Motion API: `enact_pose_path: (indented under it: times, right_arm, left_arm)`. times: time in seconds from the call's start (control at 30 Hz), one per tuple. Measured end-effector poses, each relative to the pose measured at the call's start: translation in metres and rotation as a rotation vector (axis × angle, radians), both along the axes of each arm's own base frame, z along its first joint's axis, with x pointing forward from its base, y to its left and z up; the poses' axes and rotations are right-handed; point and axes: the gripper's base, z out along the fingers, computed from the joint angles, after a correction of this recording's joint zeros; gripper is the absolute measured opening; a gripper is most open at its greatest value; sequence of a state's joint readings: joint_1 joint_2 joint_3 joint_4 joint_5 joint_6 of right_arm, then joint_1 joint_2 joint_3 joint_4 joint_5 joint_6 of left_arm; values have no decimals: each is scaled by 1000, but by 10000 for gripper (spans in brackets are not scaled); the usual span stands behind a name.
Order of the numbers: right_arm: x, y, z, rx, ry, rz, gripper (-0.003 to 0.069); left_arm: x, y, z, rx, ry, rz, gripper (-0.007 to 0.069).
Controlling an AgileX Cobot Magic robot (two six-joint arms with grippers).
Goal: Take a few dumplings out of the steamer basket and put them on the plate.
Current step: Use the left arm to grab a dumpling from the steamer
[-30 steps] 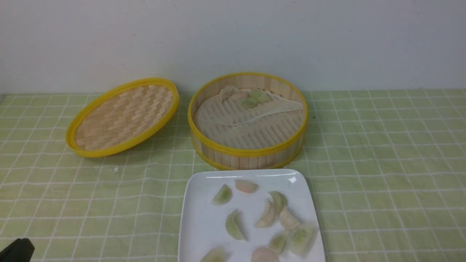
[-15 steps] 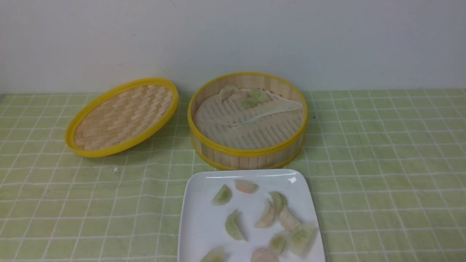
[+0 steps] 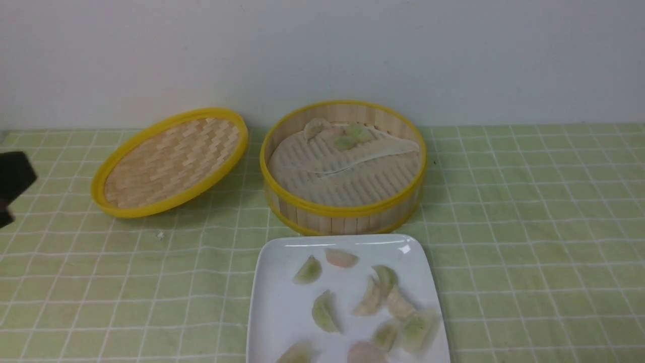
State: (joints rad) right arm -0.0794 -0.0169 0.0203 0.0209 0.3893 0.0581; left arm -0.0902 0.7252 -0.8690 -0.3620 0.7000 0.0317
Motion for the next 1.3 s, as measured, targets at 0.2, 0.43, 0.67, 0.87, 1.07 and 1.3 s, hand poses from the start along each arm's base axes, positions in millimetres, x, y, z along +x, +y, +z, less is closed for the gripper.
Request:
enact_pose_path:
  times: [0.2, 0.43, 0.67, 0.87, 1.07, 1.3]
  right_arm:
    - [0, 0, 0, 5, -2, 0, -15]
    - [0, 0, 0, 6, -6, 1, -15]
    - [0, 0, 1, 8, -18, 1, -15]
    - [1, 0, 1, 8, -20, 1, -15]
    - [1, 0, 1, 8, -21, 1, -15]
    - [1, 0, 1, 8, -21, 1, -15]
  left_arm:
    - [101, -17, -2, 141, 281, -194, -6]
    - [204, -76, -14, 300, 365, -454, -6]
    - [278, -134, -46, 438, 402, -574, -6]
    - [348, -158, -103, 478, 407, -586, -6]
    - [385, -163, -144, 536, 337, -524, -6]
    - [395, -157, -173, 604, 382, -463, -6]
